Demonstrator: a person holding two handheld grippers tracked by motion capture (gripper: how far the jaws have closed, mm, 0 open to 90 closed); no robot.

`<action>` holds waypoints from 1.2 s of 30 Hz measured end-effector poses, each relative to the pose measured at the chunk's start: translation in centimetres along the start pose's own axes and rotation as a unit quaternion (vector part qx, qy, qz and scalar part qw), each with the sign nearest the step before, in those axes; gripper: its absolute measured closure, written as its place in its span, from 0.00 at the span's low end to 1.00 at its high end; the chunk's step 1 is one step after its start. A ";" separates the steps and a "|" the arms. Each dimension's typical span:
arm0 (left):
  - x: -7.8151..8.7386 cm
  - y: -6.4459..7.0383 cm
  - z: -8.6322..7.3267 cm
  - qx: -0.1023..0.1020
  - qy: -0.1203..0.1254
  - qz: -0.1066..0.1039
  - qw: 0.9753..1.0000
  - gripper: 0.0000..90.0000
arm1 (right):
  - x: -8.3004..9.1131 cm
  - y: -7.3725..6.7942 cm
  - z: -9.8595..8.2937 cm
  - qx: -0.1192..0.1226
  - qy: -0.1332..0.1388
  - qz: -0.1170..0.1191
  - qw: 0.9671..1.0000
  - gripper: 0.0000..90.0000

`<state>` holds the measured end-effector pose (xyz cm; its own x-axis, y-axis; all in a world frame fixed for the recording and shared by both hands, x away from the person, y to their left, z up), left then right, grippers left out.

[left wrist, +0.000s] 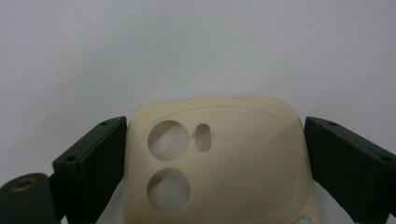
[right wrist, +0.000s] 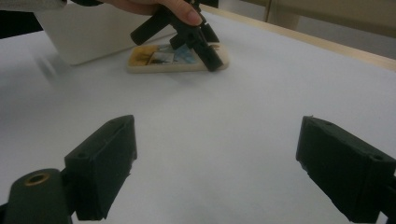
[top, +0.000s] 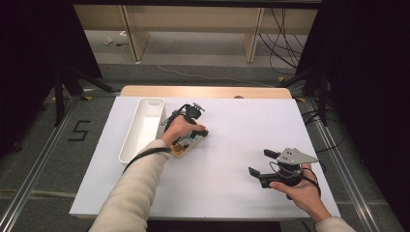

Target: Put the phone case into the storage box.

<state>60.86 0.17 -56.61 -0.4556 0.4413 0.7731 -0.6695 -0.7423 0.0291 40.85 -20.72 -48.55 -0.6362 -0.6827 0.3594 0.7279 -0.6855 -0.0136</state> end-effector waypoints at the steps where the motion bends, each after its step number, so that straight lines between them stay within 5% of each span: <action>1: 0.0 0.0 0.0 0.000 0.000 0.000 1.000 0.10 | 0.0 0.0 0.0 0.000 0.000 0.001 1.000 0.15; 22: 0.1 0.0 0.1 -0.002 -0.011 0.002 1.000 0.12 | 0.0 0.0 0.0 -0.001 0.001 0.001 1.000 0.15; 36: 0.4 0.3 0.6 0.002 0.002 0.009 1.000 0.13 | 0.0 0.0 0.0 -0.001 0.001 0.000 1.000 0.15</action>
<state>60.81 -0.21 -55.86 -0.4705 0.4291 0.7711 -0.6589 -0.7520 0.0164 40.90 -20.71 -48.57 -0.6360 -0.6837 0.3578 0.7279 -0.6855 -0.0160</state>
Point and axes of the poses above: each handheld gripper's, and its own axes: x roughly backward along the jaws, z roughly out of its top, y roughly to its right, the point moved 10 cm from there along -x, roughly forward along the jaws, and after that the axes turned 5 degrees about y, right-handed, at the moved point
